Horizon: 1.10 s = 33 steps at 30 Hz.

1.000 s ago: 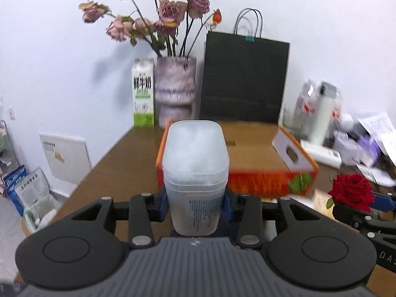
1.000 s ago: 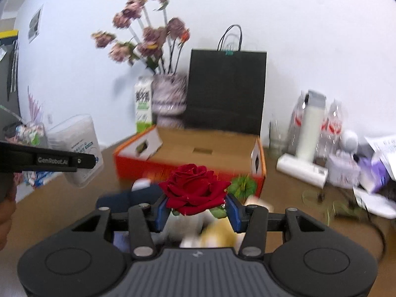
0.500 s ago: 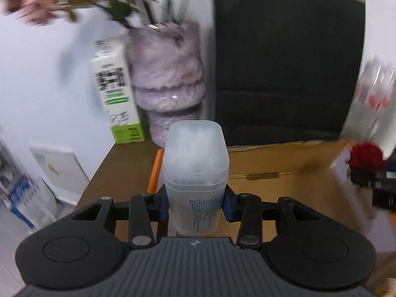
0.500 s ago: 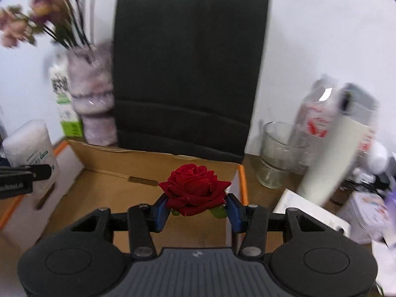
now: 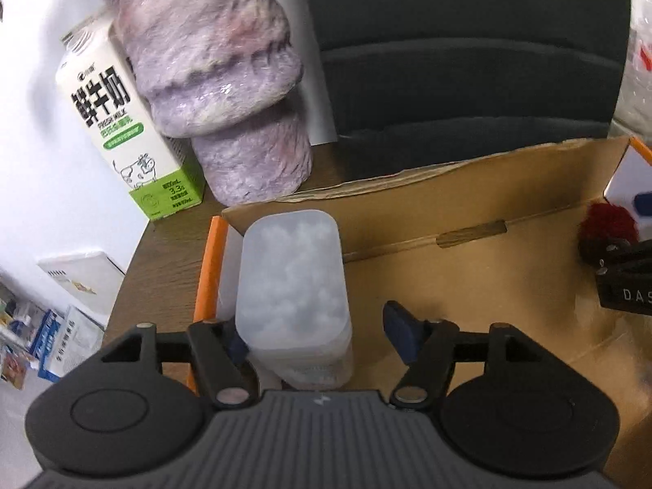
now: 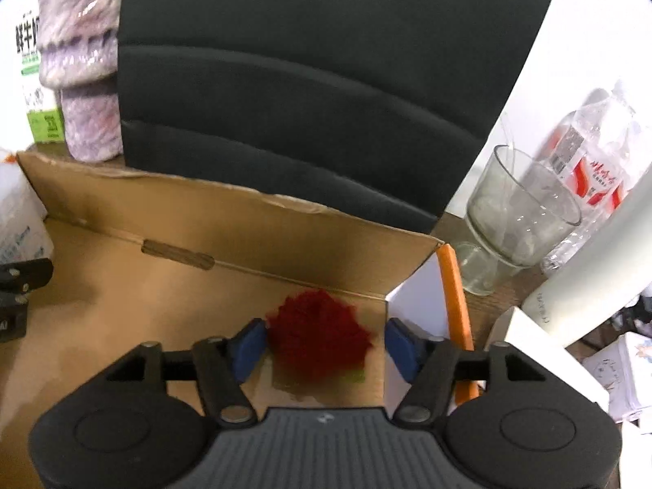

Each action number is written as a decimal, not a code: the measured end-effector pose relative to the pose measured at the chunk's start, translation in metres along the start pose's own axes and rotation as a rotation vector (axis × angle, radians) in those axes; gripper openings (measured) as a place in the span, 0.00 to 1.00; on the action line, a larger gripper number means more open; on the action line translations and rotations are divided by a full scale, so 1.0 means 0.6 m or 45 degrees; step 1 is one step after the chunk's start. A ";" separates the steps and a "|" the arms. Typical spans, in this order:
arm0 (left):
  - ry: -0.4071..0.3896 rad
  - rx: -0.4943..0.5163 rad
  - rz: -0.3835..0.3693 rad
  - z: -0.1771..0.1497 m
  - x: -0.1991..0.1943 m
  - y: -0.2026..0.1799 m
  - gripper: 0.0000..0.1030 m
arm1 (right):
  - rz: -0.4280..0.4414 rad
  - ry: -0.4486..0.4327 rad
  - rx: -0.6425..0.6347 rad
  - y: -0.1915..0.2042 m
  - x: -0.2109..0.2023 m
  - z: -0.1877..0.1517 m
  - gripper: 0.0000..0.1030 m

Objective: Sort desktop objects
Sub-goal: 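Carry both items into the cardboard box and open both tools, then withdraw both tools from the box back over the table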

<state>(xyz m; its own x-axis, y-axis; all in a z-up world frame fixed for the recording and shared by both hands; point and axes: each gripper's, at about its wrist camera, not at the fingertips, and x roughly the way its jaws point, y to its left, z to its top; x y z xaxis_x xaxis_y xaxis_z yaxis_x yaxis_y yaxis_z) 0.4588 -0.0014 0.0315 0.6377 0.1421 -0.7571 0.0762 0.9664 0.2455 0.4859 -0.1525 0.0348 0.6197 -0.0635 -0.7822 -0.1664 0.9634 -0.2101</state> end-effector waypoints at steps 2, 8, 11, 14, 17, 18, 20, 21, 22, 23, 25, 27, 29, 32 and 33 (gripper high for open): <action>-0.038 -0.007 0.009 -0.002 -0.017 0.001 0.71 | 0.026 -0.005 0.032 -0.006 -0.007 -0.002 0.73; -0.166 -0.056 0.031 0.002 -0.119 0.033 0.86 | 0.190 -0.003 0.235 -0.058 -0.071 0.004 0.74; -0.190 -0.118 0.030 0.001 -0.174 0.050 0.88 | 0.253 -0.038 0.300 -0.075 -0.130 0.006 0.78; -0.171 -0.212 -0.002 -0.016 -0.219 0.064 0.92 | 0.296 -0.073 0.310 -0.080 -0.192 -0.010 0.82; -0.134 -0.287 -0.054 -0.051 -0.254 0.068 0.94 | 0.317 -0.108 0.292 -0.076 -0.242 -0.046 0.82; -0.124 -0.303 -0.071 -0.068 -0.267 0.065 0.95 | 0.317 -0.119 0.284 -0.072 -0.258 -0.065 0.82; -0.112 -0.308 -0.103 -0.108 -0.290 0.053 0.96 | 0.321 -0.144 0.270 -0.063 -0.282 -0.105 0.82; -0.112 -0.307 -0.113 -0.130 -0.301 0.047 0.96 | 0.322 -0.156 0.264 -0.060 -0.294 -0.128 0.82; -0.116 -0.311 -0.121 -0.157 -0.315 0.040 0.97 | 0.324 -0.174 0.262 -0.056 -0.309 -0.154 0.82; -0.118 -0.316 -0.125 -0.182 -0.325 0.035 0.98 | 0.329 -0.194 0.263 -0.053 -0.322 -0.181 0.83; -0.136 -0.315 -0.134 -0.243 -0.350 0.018 0.99 | 0.332 -0.227 0.269 -0.047 -0.349 -0.242 0.84; -0.172 -0.305 -0.122 -0.301 -0.372 0.002 0.99 | 0.313 -0.261 0.265 -0.037 -0.372 -0.306 0.85; -0.205 -0.303 -0.111 -0.367 -0.393 -0.017 1.00 | 0.278 -0.282 0.251 -0.026 -0.390 -0.371 0.85; -0.239 -0.278 -0.116 -0.457 -0.418 -0.042 1.00 | 0.262 -0.310 0.231 -0.009 -0.411 -0.464 0.85; -0.256 -0.288 -0.101 -0.484 -0.424 -0.049 1.00 | 0.263 -0.312 0.223 -0.003 -0.415 -0.492 0.85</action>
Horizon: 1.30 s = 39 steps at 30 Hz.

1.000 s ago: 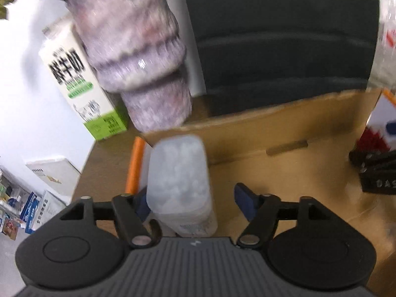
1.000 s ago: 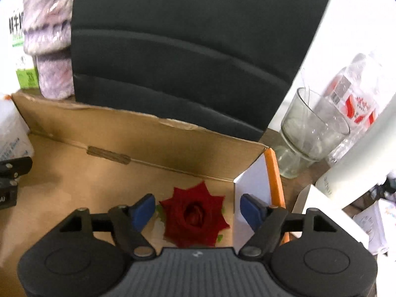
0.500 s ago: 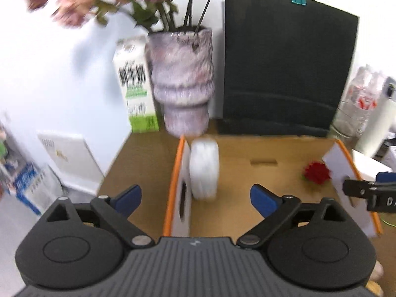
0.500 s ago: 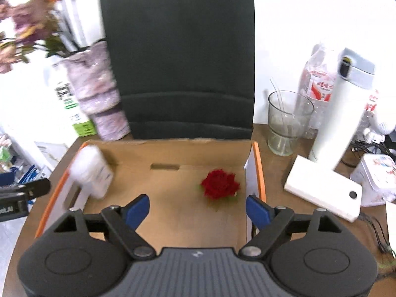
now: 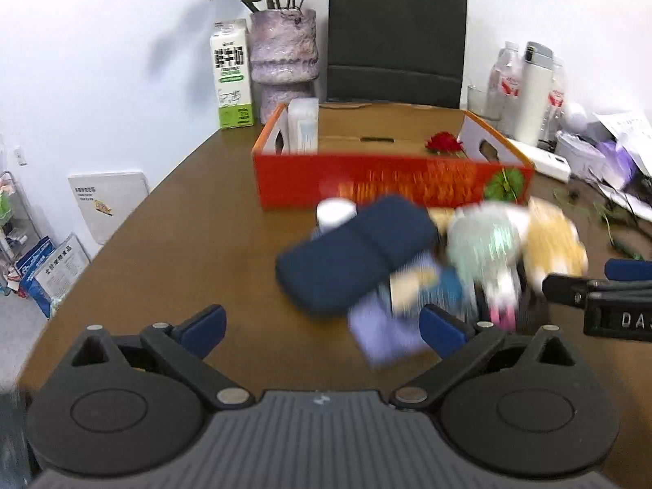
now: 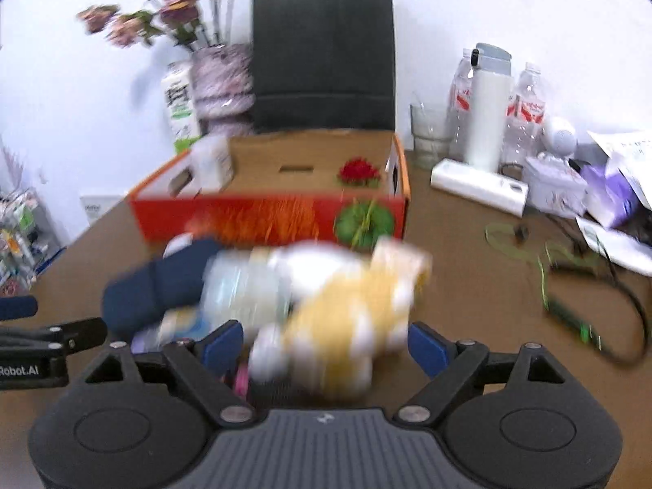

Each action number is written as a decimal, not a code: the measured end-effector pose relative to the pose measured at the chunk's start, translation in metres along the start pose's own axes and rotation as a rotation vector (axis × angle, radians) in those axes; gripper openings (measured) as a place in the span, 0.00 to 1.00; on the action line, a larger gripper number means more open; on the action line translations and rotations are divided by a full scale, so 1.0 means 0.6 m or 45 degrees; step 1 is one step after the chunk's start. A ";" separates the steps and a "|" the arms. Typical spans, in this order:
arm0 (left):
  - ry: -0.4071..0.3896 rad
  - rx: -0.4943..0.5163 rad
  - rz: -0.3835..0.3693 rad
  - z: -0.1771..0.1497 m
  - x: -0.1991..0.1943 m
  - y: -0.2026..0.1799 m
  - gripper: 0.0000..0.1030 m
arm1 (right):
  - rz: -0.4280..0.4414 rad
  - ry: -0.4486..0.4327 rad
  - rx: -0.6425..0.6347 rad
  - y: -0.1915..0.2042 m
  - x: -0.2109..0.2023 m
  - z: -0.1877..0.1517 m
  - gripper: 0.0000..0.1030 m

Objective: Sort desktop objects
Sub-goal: 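Withdraw both tools from the box back over the table, then grasp the navy pouch with the left tool while the right tool grasps the plush toy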

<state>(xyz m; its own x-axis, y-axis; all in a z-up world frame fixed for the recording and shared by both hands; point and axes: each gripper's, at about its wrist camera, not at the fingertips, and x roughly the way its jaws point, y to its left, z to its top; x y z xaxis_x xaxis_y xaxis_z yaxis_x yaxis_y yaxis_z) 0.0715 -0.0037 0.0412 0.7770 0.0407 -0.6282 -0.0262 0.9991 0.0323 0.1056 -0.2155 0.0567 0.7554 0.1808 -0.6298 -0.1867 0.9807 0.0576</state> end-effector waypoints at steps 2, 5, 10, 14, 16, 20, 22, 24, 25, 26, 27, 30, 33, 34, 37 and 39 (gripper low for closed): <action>-0.017 -0.014 0.026 -0.048 -0.016 -0.002 1.00 | -0.008 0.014 0.000 0.005 -0.016 -0.053 0.85; -0.005 -0.009 -0.004 -0.097 -0.035 -0.003 1.00 | -0.032 -0.013 -0.050 0.017 -0.044 -0.109 0.85; -0.015 0.010 -0.004 -0.127 -0.057 -0.004 1.00 | 0.009 -0.026 -0.069 0.037 -0.082 -0.149 0.86; 0.000 -0.008 -0.014 -0.128 -0.049 -0.004 1.00 | -0.017 -0.052 -0.129 0.053 -0.088 -0.154 0.91; -0.002 -0.001 -0.002 -0.132 -0.044 -0.003 1.00 | -0.015 -0.031 -0.141 0.057 -0.083 -0.154 0.91; -0.013 -0.013 -0.009 -0.134 -0.042 -0.001 1.00 | 0.007 -0.008 -0.104 0.047 -0.077 -0.153 0.91; -0.014 -0.010 -0.013 -0.134 -0.042 -0.001 1.00 | 0.017 0.005 -0.051 0.036 -0.074 -0.151 0.91; -0.014 -0.011 -0.013 -0.134 -0.042 0.000 1.00 | 0.013 0.002 -0.027 0.032 -0.074 -0.151 0.91; -0.014 -0.013 -0.011 -0.134 -0.042 -0.001 1.00 | 0.010 0.003 -0.032 0.033 -0.074 -0.152 0.91; -0.014 -0.011 -0.010 -0.134 -0.042 -0.001 1.00 | 0.008 0.006 -0.040 0.035 -0.073 -0.152 0.92; -0.015 -0.011 -0.013 -0.134 -0.042 0.000 1.00 | 0.007 0.010 -0.047 0.036 -0.073 -0.152 0.93; -0.015 -0.011 -0.015 -0.134 -0.042 0.000 1.00 | 0.005 0.018 -0.057 0.038 -0.071 -0.152 0.94; -0.016 -0.008 -0.018 -0.134 -0.043 -0.001 1.00 | -0.001 0.021 -0.059 0.039 -0.070 -0.152 0.94; -0.016 -0.008 -0.018 -0.134 -0.043 -0.002 1.00 | -0.003 0.022 -0.061 0.039 -0.070 -0.152 0.94; -0.016 -0.008 -0.019 -0.134 -0.043 -0.002 1.00 | -0.009 0.030 -0.065 0.040 -0.069 -0.151 0.97; -0.016 -0.008 -0.018 -0.134 -0.043 -0.003 1.00 | -0.011 0.035 -0.063 0.040 -0.067 -0.151 0.98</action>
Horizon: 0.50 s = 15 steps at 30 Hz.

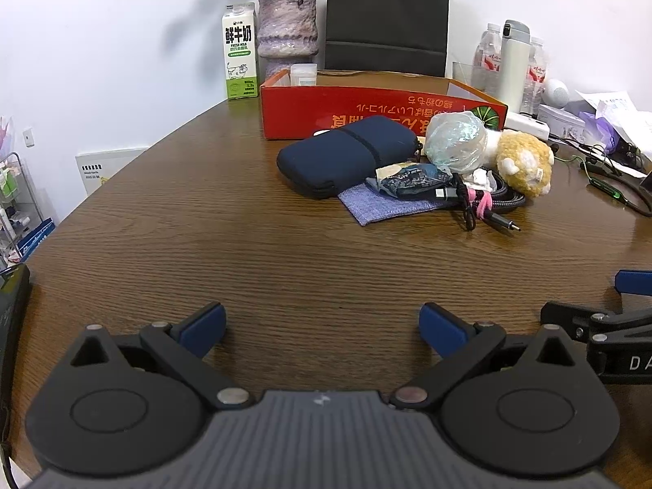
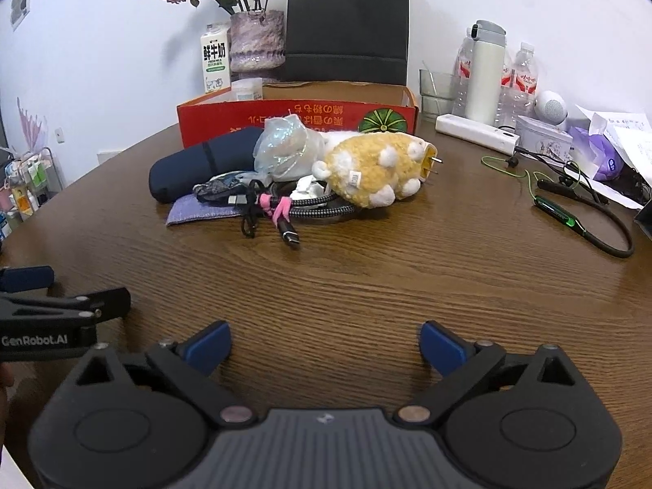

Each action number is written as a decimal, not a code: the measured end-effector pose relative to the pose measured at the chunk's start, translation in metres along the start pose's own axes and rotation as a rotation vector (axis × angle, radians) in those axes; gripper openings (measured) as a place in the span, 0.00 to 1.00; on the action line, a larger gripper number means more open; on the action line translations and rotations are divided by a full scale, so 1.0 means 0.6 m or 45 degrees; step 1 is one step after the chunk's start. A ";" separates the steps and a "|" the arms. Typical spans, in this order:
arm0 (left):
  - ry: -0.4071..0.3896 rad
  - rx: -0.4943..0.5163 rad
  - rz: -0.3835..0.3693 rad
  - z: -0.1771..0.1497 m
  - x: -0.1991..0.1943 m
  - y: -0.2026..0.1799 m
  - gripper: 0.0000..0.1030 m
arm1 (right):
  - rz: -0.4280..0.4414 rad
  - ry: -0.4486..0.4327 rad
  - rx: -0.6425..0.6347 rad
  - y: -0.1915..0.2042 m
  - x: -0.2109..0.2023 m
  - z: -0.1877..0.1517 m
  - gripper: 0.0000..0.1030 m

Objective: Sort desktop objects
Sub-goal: 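Grasp the navy pouch with the left tool while the right tool grasps the plush toy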

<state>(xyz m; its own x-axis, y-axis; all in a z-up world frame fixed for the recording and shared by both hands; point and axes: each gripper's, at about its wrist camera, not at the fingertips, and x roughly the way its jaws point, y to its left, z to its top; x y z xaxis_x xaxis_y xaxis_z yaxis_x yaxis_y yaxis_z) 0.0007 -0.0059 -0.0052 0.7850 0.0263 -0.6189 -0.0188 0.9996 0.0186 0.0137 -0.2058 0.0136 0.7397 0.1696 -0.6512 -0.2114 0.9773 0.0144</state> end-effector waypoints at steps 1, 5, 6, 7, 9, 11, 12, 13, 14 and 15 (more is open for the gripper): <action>0.000 0.002 -0.003 0.000 0.000 0.000 1.00 | 0.001 0.002 -0.001 0.000 0.001 0.000 0.99; 0.018 0.020 -0.025 0.007 0.002 0.001 1.00 | 0.002 0.007 -0.002 0.000 0.001 0.001 0.99; 0.020 0.031 -0.042 0.012 0.002 0.002 1.00 | -0.001 0.008 0.000 -0.001 0.002 0.002 0.99; 0.003 0.039 -0.064 0.018 0.001 0.003 1.00 | -0.003 0.010 0.001 -0.001 0.003 0.003 0.99; -0.057 0.056 -0.082 0.037 -0.003 0.006 1.00 | 0.002 0.019 -0.007 -0.002 0.008 0.010 0.97; -0.118 0.096 -0.092 0.063 0.004 0.008 1.00 | 0.010 0.012 -0.013 -0.003 0.011 0.022 0.94; -0.135 0.115 -0.087 0.077 0.011 0.009 1.00 | 0.017 -0.001 -0.007 -0.005 0.011 0.031 0.94; -0.139 0.136 -0.084 0.093 0.022 0.009 1.00 | 0.024 -0.015 0.004 -0.007 0.012 0.040 0.94; -0.143 0.154 -0.084 0.109 0.034 0.008 1.00 | 0.033 -0.029 0.018 -0.011 0.014 0.051 0.92; -0.146 0.159 -0.086 0.124 0.047 0.009 1.00 | 0.042 -0.047 0.037 -0.017 0.016 0.063 0.90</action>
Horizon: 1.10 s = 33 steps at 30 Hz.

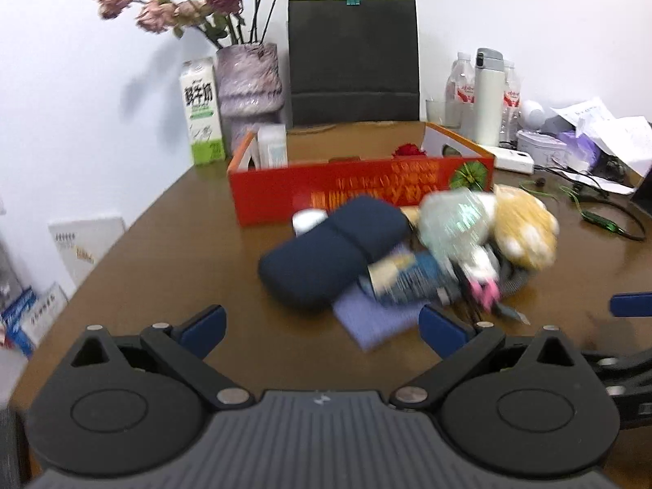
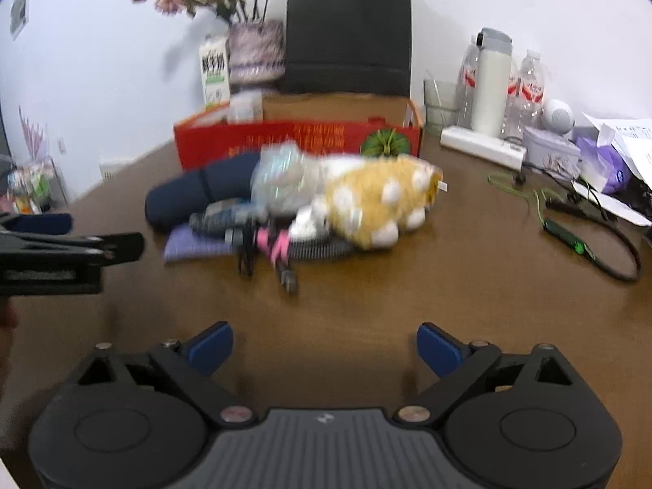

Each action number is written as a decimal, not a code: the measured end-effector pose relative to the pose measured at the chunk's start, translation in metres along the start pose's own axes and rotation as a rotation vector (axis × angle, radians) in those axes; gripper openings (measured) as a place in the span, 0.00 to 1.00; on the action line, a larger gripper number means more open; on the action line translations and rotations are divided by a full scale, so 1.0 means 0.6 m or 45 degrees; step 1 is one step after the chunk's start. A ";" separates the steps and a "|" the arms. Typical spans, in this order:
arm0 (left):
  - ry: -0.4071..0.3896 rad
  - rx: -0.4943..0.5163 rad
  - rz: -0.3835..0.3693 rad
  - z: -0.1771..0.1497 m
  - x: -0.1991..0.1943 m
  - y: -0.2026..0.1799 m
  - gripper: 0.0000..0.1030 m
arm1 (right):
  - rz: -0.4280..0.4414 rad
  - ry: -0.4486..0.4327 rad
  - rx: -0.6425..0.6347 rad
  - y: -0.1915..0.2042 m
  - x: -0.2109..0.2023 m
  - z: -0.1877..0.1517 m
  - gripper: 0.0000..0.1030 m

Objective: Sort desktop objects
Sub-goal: 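Grasp the navy pouch with the left tool while the right tool grasps the plush toy, then lift both items, carry them into the box and open both tools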

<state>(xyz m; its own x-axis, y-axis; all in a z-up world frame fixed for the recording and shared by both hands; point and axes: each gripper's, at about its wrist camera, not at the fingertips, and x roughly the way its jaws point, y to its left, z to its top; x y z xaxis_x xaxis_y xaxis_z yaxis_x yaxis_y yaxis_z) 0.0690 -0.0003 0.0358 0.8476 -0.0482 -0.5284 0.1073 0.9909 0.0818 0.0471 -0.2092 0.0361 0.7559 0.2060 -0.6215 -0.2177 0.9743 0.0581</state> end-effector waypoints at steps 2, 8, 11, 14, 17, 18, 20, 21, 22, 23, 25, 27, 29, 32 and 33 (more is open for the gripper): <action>0.003 0.011 -0.022 0.027 0.035 0.004 0.98 | 0.008 -0.027 0.031 -0.010 0.008 0.024 0.88; 0.016 0.145 -0.177 0.071 0.126 -0.001 0.98 | -0.012 -0.073 0.109 -0.043 0.047 0.090 0.82; 0.048 0.236 -0.178 0.073 0.162 -0.009 0.96 | -0.017 -0.054 0.143 -0.056 0.077 0.111 0.77; 0.124 0.232 -0.205 0.077 0.192 -0.002 0.91 | -0.006 -0.014 0.169 -0.064 0.108 0.121 0.67; 0.159 0.204 -0.253 0.080 0.198 0.007 0.85 | -0.012 0.025 0.182 -0.064 0.135 0.124 0.58; 0.164 0.213 -0.256 0.082 0.199 0.006 0.83 | -0.019 0.025 0.184 -0.063 0.138 0.124 0.54; 0.162 0.224 -0.247 0.087 0.192 0.003 0.71 | -0.022 0.016 0.189 -0.062 0.141 0.124 0.49; 0.158 0.217 -0.222 0.089 0.186 0.001 0.67 | -0.024 0.007 0.189 -0.061 0.139 0.124 0.45; 0.148 0.210 -0.197 0.091 0.178 -0.001 0.61 | -0.030 -0.008 0.189 -0.060 0.135 0.124 0.43; 0.151 0.197 -0.176 0.091 0.172 -0.001 0.59 | -0.035 -0.025 0.185 -0.059 0.129 0.123 0.42; 0.153 0.152 -0.160 0.091 0.162 0.003 0.57 | -0.046 -0.070 0.177 -0.059 0.113 0.123 0.42; 0.151 0.092 -0.144 0.093 0.151 0.012 0.55 | -0.044 -0.128 0.173 -0.060 0.093 0.123 0.41; 0.108 0.039 -0.140 0.097 0.128 0.021 0.55 | -0.044 -0.192 0.165 -0.061 0.066 0.126 0.41; 0.056 -0.025 -0.119 0.108 0.082 0.029 0.55 | -0.064 -0.267 0.123 -0.057 0.025 0.131 0.42; 0.039 -0.041 -0.112 0.111 0.065 0.031 0.55 | -0.061 -0.283 0.114 -0.056 0.011 0.130 0.42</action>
<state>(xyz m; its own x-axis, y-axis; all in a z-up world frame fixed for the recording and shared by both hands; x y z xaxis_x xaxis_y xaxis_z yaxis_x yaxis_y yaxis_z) 0.1387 0.0079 0.0727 0.8195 -0.1315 -0.5577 0.1632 0.9866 0.0072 0.1078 -0.2334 0.0909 0.8833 0.1644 -0.4389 -0.1300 0.9857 0.1075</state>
